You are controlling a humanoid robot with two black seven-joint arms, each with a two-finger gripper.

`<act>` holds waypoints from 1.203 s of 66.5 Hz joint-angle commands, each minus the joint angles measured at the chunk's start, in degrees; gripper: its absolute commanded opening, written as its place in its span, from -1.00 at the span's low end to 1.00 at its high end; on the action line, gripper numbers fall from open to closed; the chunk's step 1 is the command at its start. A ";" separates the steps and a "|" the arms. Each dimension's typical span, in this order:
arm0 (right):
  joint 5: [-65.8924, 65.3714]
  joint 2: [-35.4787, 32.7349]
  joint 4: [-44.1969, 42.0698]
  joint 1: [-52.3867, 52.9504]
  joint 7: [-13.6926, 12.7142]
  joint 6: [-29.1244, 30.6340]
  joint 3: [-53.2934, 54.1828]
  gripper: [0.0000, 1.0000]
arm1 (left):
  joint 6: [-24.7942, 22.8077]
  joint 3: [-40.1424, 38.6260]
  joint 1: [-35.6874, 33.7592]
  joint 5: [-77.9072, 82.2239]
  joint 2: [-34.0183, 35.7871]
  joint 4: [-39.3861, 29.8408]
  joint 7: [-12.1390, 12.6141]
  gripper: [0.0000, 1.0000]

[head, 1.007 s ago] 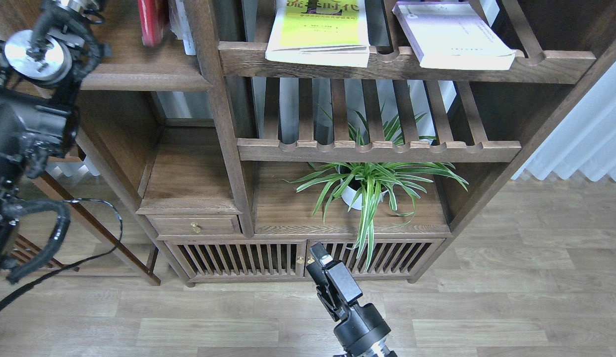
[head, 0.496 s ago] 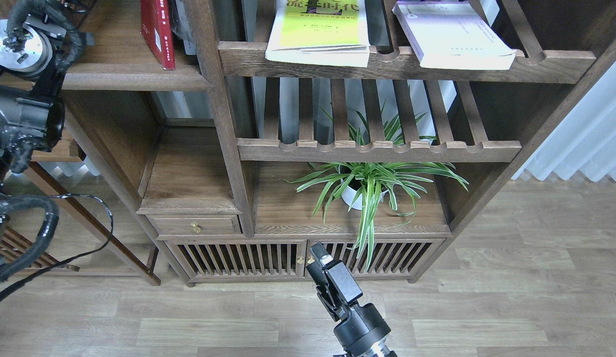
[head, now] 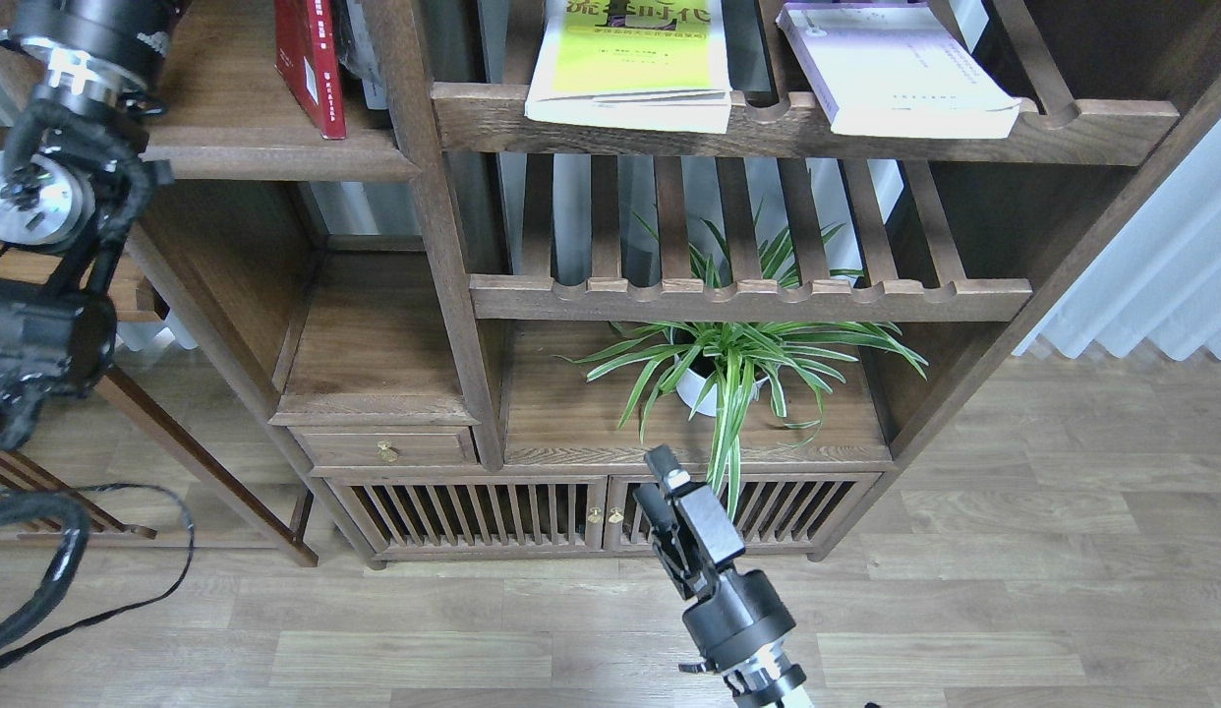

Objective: Organize books on shelf
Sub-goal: 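Withdraw the left gripper and raise the right gripper toward the shelf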

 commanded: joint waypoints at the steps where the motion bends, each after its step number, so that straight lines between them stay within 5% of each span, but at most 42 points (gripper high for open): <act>1: 0.30 0.00 0.21 0.00 0.26 0.00 2.29 0.98 | -0.01 0.83 5.43 0.04 6.28 -6.10 2.16 0.66; 22: 1.00 0.00 0.48 1.23 1.23 0.00 4.49 0.97 | -0.01 2.32 18.09 0.04 12.25 -13.40 7.70 0.72; 58: 2.14 0.00 3.90 0.79 0.53 0.00 4.75 0.98 | -0.01 3.82 30.66 0.57 15.24 -11.91 8.05 0.98; 80: 8.65 0.00 12.96 -0.70 -0.35 0.00 9.50 0.97 | -0.01 3.64 36.99 1.79 21.48 -0.58 8.05 0.99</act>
